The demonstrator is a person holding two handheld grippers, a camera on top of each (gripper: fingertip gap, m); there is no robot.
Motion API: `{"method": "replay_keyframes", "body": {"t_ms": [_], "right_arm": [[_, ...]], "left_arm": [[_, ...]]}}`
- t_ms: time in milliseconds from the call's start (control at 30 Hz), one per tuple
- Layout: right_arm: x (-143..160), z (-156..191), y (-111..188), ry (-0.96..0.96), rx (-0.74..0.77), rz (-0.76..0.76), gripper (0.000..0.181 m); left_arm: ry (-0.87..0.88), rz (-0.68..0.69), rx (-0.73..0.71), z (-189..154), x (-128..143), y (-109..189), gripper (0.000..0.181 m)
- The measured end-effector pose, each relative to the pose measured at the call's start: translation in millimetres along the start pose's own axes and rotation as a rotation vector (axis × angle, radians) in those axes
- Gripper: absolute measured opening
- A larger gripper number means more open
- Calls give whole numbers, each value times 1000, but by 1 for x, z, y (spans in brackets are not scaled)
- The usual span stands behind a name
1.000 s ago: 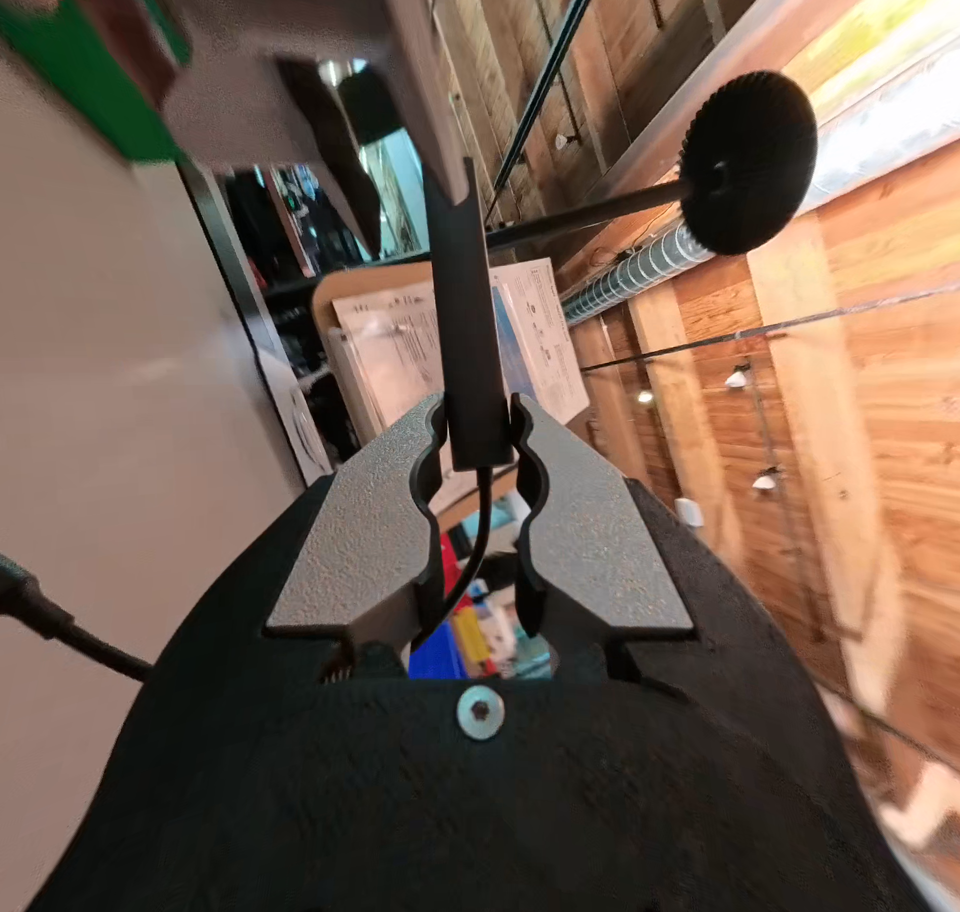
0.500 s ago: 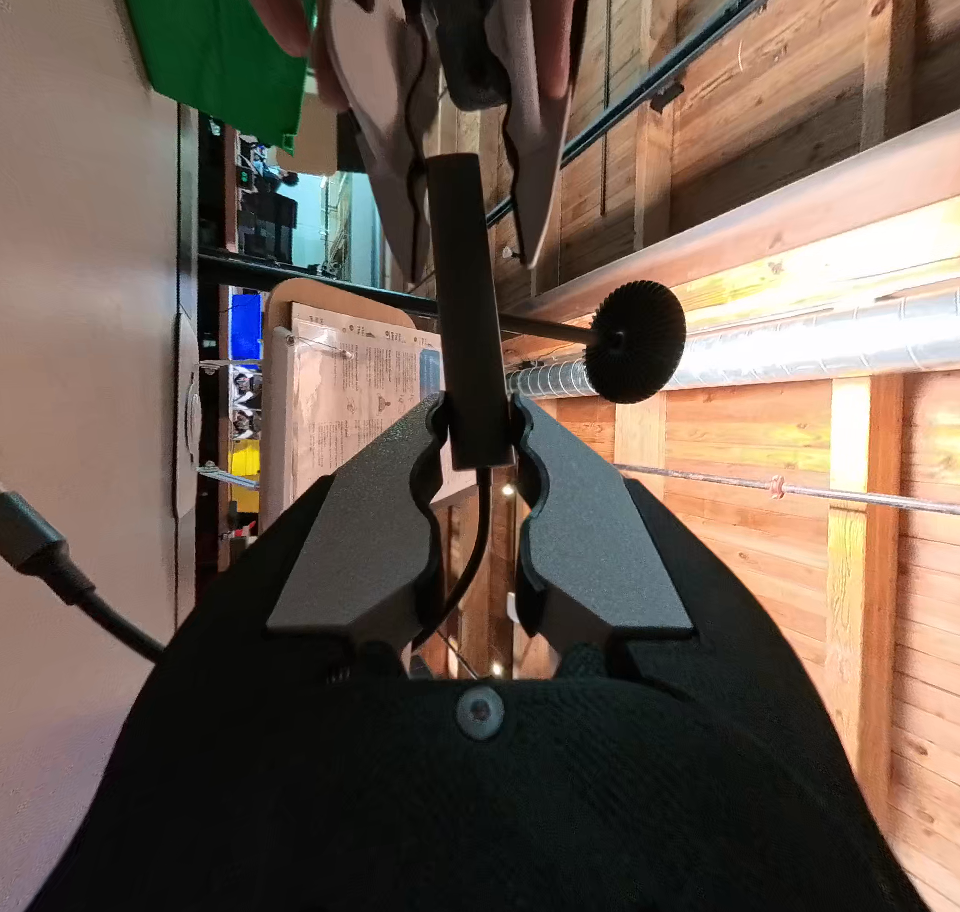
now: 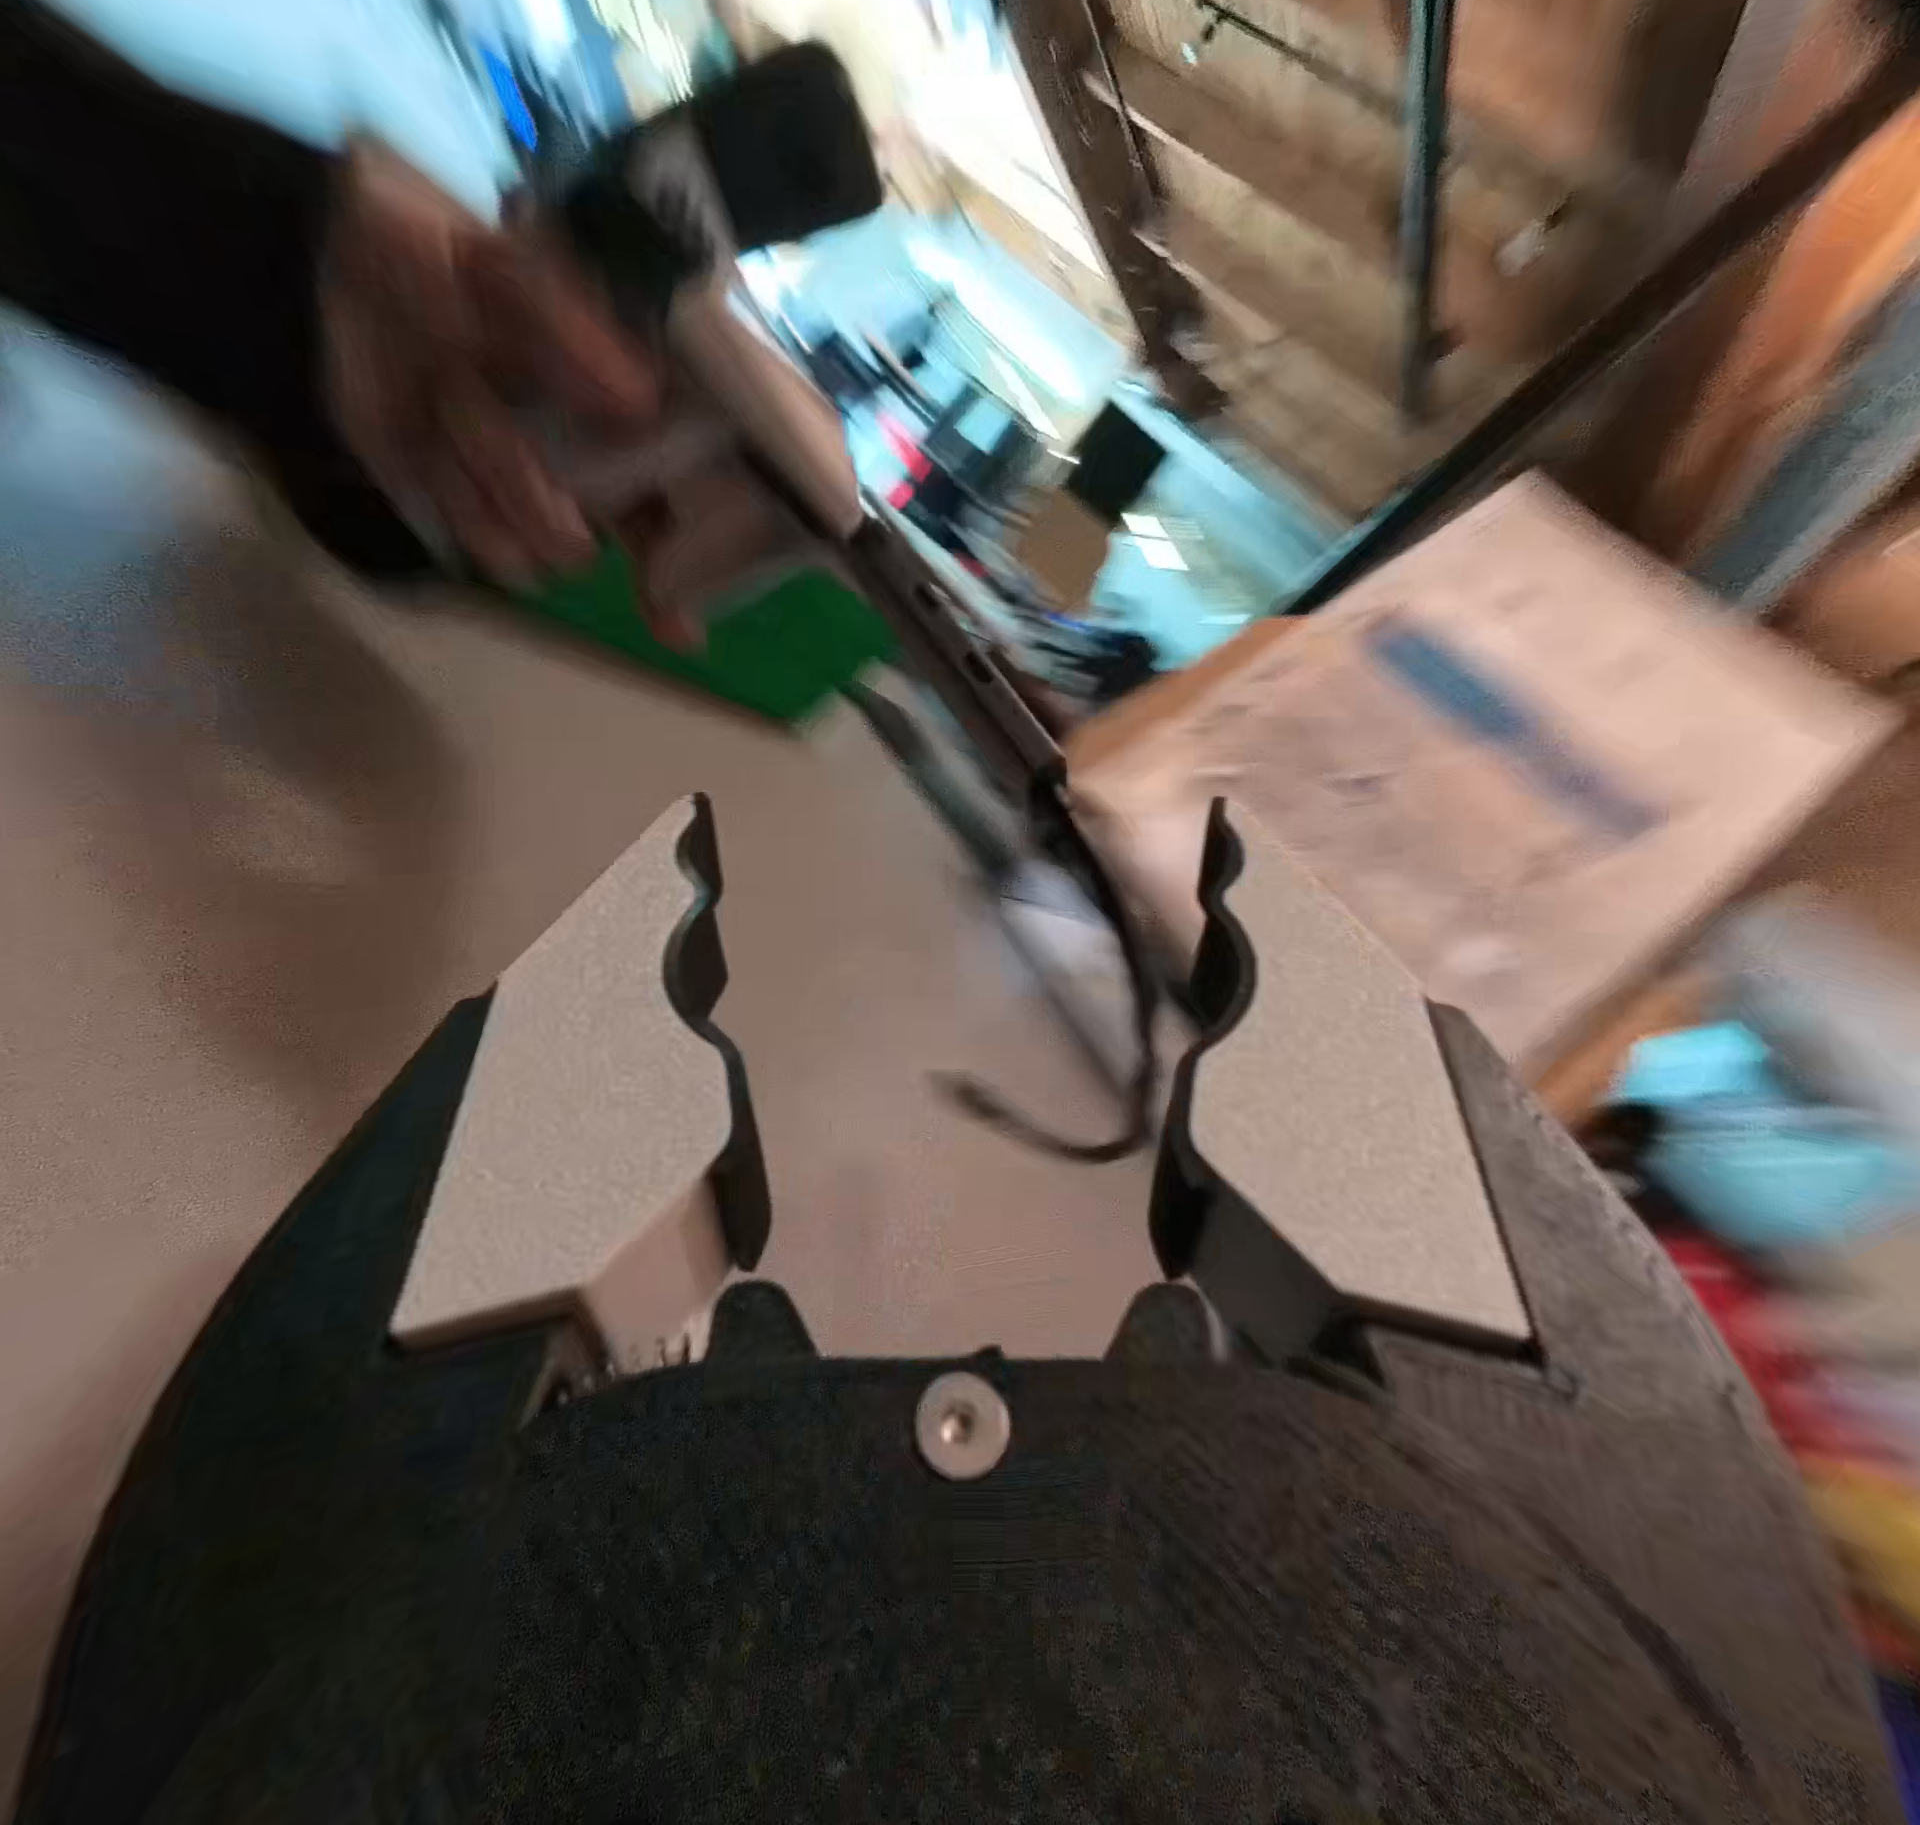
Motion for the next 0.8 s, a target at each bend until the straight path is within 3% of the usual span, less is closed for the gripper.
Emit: {"method": "replay_keyframes", "body": {"t_ms": [100,167,200,300,333,400,500,667,800], "right_arm": [[-8,-25,7,-719,-117,-125,114],[-13,-29,12,-924,-276,-144,99],[-16,-29,14,-912,-314,-128,92],[-18,-26,11,-783,-270,-52,103],[-17,-24,9,-760,-256,-59,97],[-11,-20,5,-750,-228,-61,101],[-2,-12,4,-744,-239,-29,97],[-18,-1,1,-646,-311,-58,83],[9,5,-2,-708,-319,88,79]], "left_arm": [[-320,-17,29,-9,-1,10,21],[-443,-26,71,-15,1,12,21],[-469,-24,107,-18,2,12,21],[-536,24,167,-22,10,6,21],[-552,52,177,-22,13,3,21],[-576,81,189,-23,18,-3,21],[-599,115,197,-23,22,-8,21],[-617,183,177,-19,30,-12,21],[-639,149,208,-23,28,-13,21]]}}
Point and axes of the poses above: each gripper's, where its closed fingertips meet, y back along the fingers, x out of its underside, z = x × y across the jaws, the point moved 9 cm from there along y, back along the fingers, and after that the axes turned 7 degrees about -z, right-handed, at the moved point
